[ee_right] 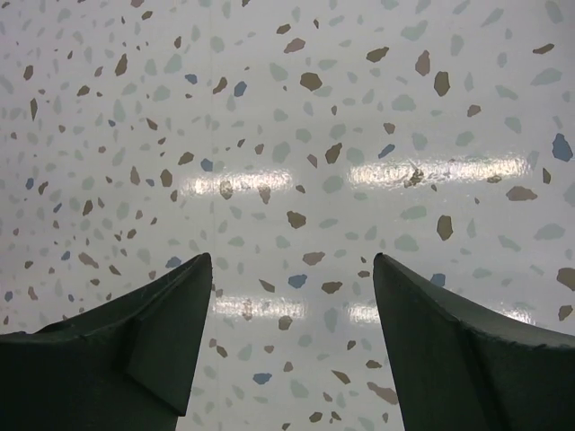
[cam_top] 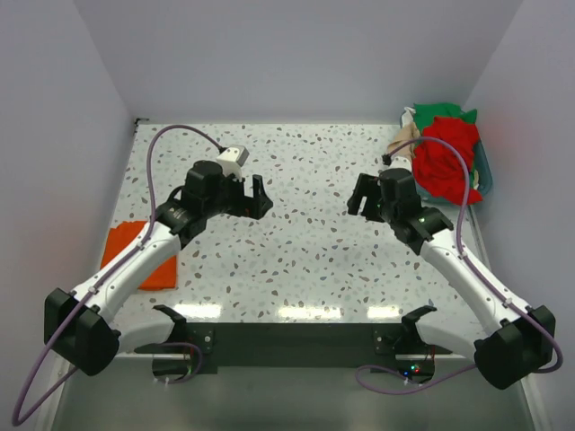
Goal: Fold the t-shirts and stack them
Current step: Grab the tshirt from the pile
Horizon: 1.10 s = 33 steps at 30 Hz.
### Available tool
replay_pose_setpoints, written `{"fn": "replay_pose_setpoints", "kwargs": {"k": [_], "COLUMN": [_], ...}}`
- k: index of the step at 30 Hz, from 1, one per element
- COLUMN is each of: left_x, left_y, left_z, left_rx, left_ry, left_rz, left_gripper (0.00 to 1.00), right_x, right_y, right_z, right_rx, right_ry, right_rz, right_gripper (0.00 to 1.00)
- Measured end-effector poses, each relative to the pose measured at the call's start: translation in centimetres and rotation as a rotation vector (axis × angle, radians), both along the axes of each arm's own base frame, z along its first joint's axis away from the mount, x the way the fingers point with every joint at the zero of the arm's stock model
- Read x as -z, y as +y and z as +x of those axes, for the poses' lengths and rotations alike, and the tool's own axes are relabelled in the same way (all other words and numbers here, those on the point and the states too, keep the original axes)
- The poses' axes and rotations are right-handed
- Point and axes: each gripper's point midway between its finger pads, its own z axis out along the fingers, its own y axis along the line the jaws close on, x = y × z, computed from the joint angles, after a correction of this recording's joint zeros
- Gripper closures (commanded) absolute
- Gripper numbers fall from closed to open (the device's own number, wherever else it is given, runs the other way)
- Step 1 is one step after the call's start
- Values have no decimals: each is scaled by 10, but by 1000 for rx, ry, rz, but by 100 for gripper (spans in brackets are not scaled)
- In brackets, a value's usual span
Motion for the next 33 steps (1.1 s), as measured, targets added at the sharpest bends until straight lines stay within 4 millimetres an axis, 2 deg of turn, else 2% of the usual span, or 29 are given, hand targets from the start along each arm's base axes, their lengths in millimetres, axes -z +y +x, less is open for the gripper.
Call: {"fn": "replay_pose_setpoints", "kwargs": {"k": [10, 14, 15, 19, 21, 25, 28, 33], "left_x": [-2, -2, -2, -3, -4, -8, -11, -15], "left_y": [1, 1, 1, 3, 5, 7, 9, 15], "left_z": [0, 0, 0, 1, 2, 2, 2, 5], "left_rx": [-2, -1, -1, -7, -14, -21, -27, -44], "left_ry": [-4, -4, -5, -10, -14, -29, -38, -48], "left_rz": [-2, -2, -3, -3, -2, 0, -3, -8], "left_gripper": [0, 0, 0, 0, 0, 0, 0, 0], "right_x": [-11, -13, -13, -10, -6, -8, -11, -1], "right_y": [-9, -13, -16, -59, -91, -143, -172, -212], "right_z": [6, 30, 46, 110, 139, 187, 211, 217], "right_rx": [44, 68, 80, 215, 305, 448, 532, 661], "right_ry": [-15, 5, 20, 47, 58, 41, 15, 18], "right_rz": [-42, -69, -60, -65, -79, -96, -121, -146], "right_gripper": [25, 27, 27, 28, 28, 28, 28, 28]}}
